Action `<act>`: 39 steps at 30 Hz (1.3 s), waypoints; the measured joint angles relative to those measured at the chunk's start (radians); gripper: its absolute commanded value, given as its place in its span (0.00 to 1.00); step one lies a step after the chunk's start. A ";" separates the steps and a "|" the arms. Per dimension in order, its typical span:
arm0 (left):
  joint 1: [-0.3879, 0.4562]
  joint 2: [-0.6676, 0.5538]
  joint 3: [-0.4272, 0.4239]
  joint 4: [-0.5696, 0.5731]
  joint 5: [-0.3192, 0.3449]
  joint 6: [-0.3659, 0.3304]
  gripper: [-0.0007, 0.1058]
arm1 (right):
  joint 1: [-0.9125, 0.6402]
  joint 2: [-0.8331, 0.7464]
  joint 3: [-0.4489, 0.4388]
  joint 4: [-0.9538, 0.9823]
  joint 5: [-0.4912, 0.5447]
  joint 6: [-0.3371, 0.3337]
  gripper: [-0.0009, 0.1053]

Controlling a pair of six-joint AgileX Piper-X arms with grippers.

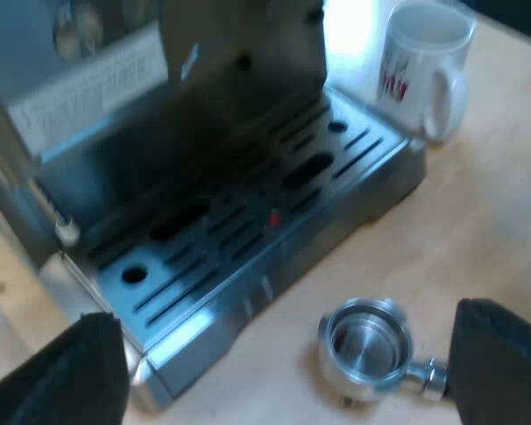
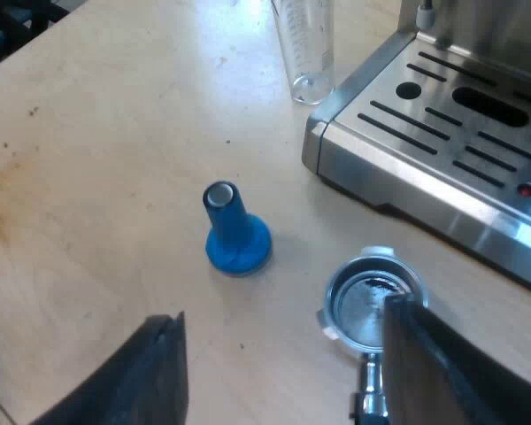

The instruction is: Grind coffee beans and then tamp

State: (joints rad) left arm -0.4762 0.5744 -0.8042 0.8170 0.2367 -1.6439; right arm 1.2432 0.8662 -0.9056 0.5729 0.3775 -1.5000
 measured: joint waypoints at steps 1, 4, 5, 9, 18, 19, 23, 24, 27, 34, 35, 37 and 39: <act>0.000 0.000 -0.016 0.000 0.003 -0.002 0.72 | -0.018 0.000 -0.023 0.022 -0.005 0.017 0.50; 0.000 0.000 -0.054 0.007 0.003 -0.005 0.72 | -0.090 0.000 -0.075 0.086 -0.054 0.027 0.50; 0.000 0.000 -0.062 0.007 0.003 -0.005 0.72 | -0.108 0.000 -0.086 0.094 -0.065 0.027 0.50; 0.000 0.000 -0.092 -0.011 0.003 -0.005 0.72 | -0.233 0.000 -0.136 0.144 -0.130 0.022 0.50; 0.065 0.004 -0.096 -0.019 0.003 -0.012 0.70 | -0.470 0.000 -0.153 0.234 -0.299 0.020 0.50; 0.099 0.010 -0.096 -0.019 0.008 -0.014 0.68 | -0.493 0.000 -0.153 0.254 -0.311 0.020 0.50; 0.207 0.024 -0.096 -0.019 0.036 -0.019 0.63 | -0.564 0.000 -0.153 0.302 -0.322 -0.002 0.50; 0.242 0.025 -0.096 -0.019 0.041 -0.019 0.63 | -0.582 0.000 -0.153 0.315 -0.322 -0.017 0.50; 0.295 0.025 -0.096 -0.019 0.044 -0.021 0.63 | -0.644 0.000 -0.153 0.345 -0.328 -0.044 0.50; 0.335 0.025 -0.096 0.051 0.034 -0.021 0.63 | -0.842 0.000 -0.154 0.422 -0.346 -0.127 0.50; 0.338 0.025 -0.096 0.059 0.029 -0.019 0.63 | -0.860 0.000 -0.154 0.431 -0.353 -0.134 0.50; 0.351 0.025 -0.096 0.083 0.008 -0.014 0.63 | -0.926 0.000 -0.154 0.463 -0.378 -0.183 0.50; 0.359 0.025 -0.096 0.105 -0.001 -0.009 0.63 | -0.980 0.000 -0.154 0.483 -0.378 -0.222 0.50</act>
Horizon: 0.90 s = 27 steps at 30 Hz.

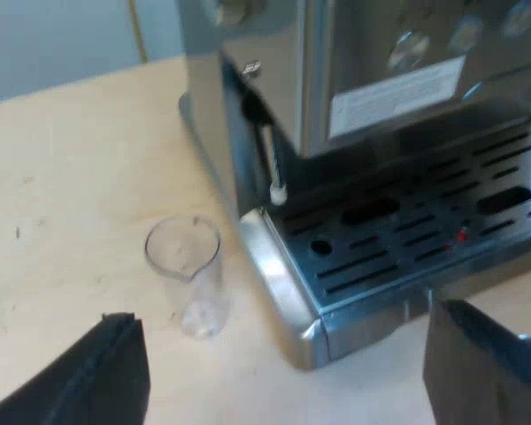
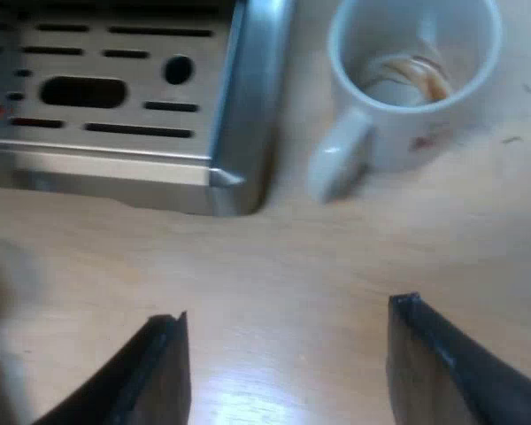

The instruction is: Grind coffee beans and then tamp

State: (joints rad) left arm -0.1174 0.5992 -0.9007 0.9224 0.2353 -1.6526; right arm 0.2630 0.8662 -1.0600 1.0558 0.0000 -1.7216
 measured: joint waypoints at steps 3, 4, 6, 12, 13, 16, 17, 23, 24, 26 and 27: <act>0.010 0.000 0.000 0.034 -0.007 0.005 0.63 | -0.084 -0.002 0.000 0.025 -0.013 -0.054 0.50; 0.016 0.000 0.000 0.055 -0.011 0.006 0.63 | -0.122 -0.006 0.000 0.039 -0.034 -0.072 0.50; 0.029 0.000 0.000 0.086 -0.014 0.005 0.63 | -0.169 -0.018 0.000 0.052 -0.071 -0.100 0.50; 0.059 -0.037 0.000 0.169 -0.066 0.007 0.63 | -0.299 -0.099 0.000 0.071 -0.101 -0.204 0.50; 0.068 -0.054 0.000 0.179 -0.072 0.007 0.63 | -0.319 -0.124 0.000 0.071 -0.101 -0.215 0.50; 0.095 -0.121 0.000 0.189 -0.075 0.007 0.63 | -0.338 -0.190 0.000 0.071 -0.101 -0.223 0.50; 0.099 -0.139 0.000 0.190 -0.075 0.007 0.63 | -0.337 -0.205 0.000 0.071 -0.101 -0.226 0.50; 0.118 -0.312 0.000 0.213 -0.079 0.007 0.63 | -0.337 -0.353 0.000 0.086 -0.108 -0.235 0.50; 0.118 -0.346 0.000 0.229 -0.079 0.007 0.63 | -0.337 -0.385 0.000 0.085 -0.108 -0.235 0.50; 0.118 -0.389 0.000 0.256 -0.079 0.007 0.63 | -0.337 -0.422 0.000 0.085 -0.108 -0.236 0.50; 0.118 -0.420 0.000 0.272 -0.079 0.007 0.63 | -0.337 -0.448 0.003 0.085 -0.111 -0.236 0.50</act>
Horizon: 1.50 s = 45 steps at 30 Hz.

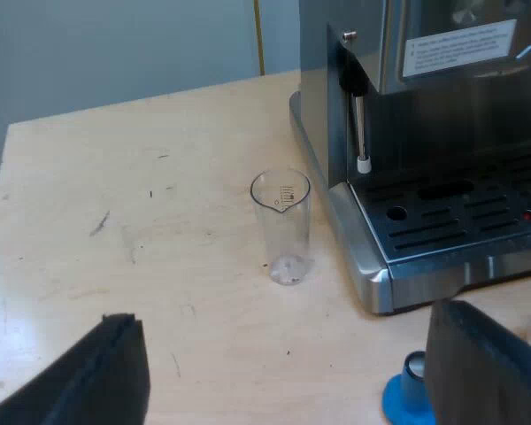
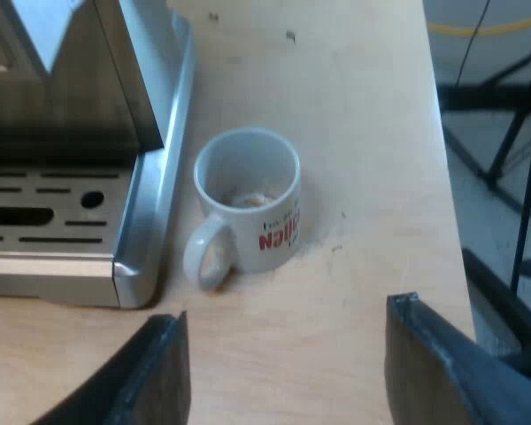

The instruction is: Grind coffee beans and then tamp

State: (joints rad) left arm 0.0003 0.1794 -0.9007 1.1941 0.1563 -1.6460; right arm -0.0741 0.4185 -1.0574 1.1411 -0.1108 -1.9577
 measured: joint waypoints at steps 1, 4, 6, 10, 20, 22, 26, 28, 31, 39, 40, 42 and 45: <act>0.000 -0.029 0.000 0.023 0.005 0.000 0.63 | 0.000 -0.026 0.008 0.000 -0.011 0.000 0.50; 0.000 -0.092 -0.001 0.077 0.014 0.000 0.63 | 0.000 -0.088 0.049 0.000 -0.076 0.000 0.50; 0.000 -0.130 -0.001 0.108 0.014 0.000 0.63 | 0.000 -0.128 0.087 0.002 -0.119 0.005 0.50; 0.000 -0.193 -0.001 0.161 0.014 0.000 0.63 | 0.000 -0.222 0.169 0.011 -0.194 0.012 0.50; -0.003 -0.194 -0.035 0.264 0.020 0.022 0.63 | 0.000 -0.424 0.229 0.018 -0.214 0.038 0.50; -0.003 -0.194 -0.048 0.264 0.022 0.022 0.63 | 0.000 -0.426 0.223 0.042 -0.222 0.053 0.50; -0.003 -0.194 -0.058 0.268 0.022 0.022 0.63 | 0.000 -0.426 0.227 0.044 -0.285 0.059 0.50; -0.003 -0.194 -0.059 0.268 0.022 0.022 0.63 | 0.000 -0.426 0.233 0.035 -0.322 0.074 0.50; -0.003 -0.194 -0.059 0.262 0.022 0.022 0.63 | 0.000 -0.426 0.250 0.028 -0.340 0.081 0.50; -0.003 -0.194 0.020 0.116 -0.032 0.023 0.63 | 0.000 -0.426 0.305 0.022 -0.350 0.085 0.50; -0.003 -0.194 0.045 0.088 -0.058 0.023 0.63 | 0.000 -0.426 0.305 0.017 -0.350 0.085 0.50; -0.003 -0.194 0.080 0.050 -0.081 0.024 0.63 | 0.000 -0.426 0.305 0.010 -0.350 0.085 0.50; -0.003 -0.194 0.146 0.005 -0.084 0.024 0.63 | 0.000 -0.426 0.312 0.003 -0.352 0.085 0.50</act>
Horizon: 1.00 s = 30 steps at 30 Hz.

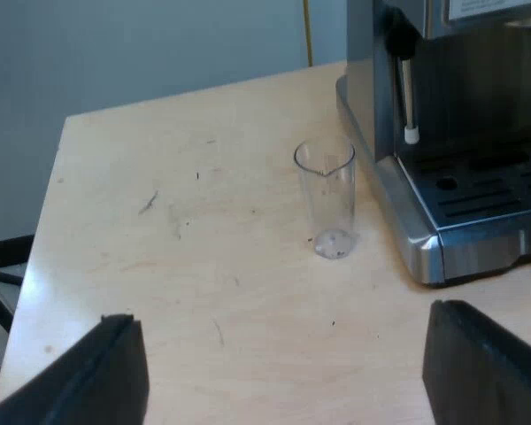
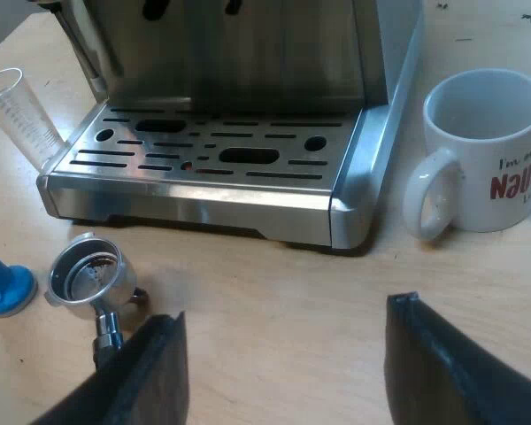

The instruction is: Grind coffee beans and then tamp

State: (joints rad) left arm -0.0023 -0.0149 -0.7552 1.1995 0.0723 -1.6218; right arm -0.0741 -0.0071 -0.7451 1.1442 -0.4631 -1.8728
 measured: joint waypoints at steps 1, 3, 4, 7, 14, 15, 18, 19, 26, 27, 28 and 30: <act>0.000 0.000 0.021 -0.016 0.000 0.000 0.63 | 0.000 0.000 0.008 -0.003 -0.003 0.000 0.50; 0.000 0.000 0.058 -0.032 0.000 0.000 0.63 | 0.000 0.000 0.029 -0.003 -0.003 0.000 0.50; 0.000 0.000 0.082 -0.037 0.000 -0.004 0.63 | 0.000 0.000 0.044 -0.003 -0.003 0.000 0.50; 0.000 0.002 0.135 -0.037 -0.002 -0.019 0.63 | 0.000 0.000 0.078 -0.003 -0.003 0.002 0.50; 0.000 0.002 0.205 -0.046 -0.002 -0.024 0.63 | 0.000 0.000 0.177 -0.003 -0.003 0.002 0.50; 0.000 0.002 0.205 -0.057 -0.002 -0.025 0.63 | 0.000 0.000 0.192 -0.005 -0.003 0.002 0.50; 0.000 0.002 0.205 -0.073 -0.002 -0.024 0.63 | 0.000 0.002 0.198 -0.025 -0.003 0.002 0.50; 0.000 0.002 0.205 -0.080 -0.002 -0.024 0.63 | 0.000 0.002 0.198 -0.034 -0.003 0.002 0.50; 0.000 0.002 0.208 -0.089 -0.002 -0.024 0.63 | 0.000 0.002 0.198 -0.042 -0.003 0.002 0.50; 0.000 0.002 0.208 -0.089 -0.002 -0.024 0.63 | 0.000 0.002 0.198 -0.042 -0.003 0.002 0.50; 0.000 0.002 0.208 -0.089 -0.002 -0.024 0.63 | 0.000 0.002 0.198 -0.042 -0.003 0.002 0.50; 0.000 0.002 0.208 -0.089 -0.002 -0.024 0.63 | 0.000 0.002 0.198 -0.042 -0.003 0.002 0.50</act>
State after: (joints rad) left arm -0.0023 -0.0130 -0.5475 1.1108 0.0702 -1.6461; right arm -0.0741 -0.0053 -0.5468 1.1025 -0.4657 -1.8708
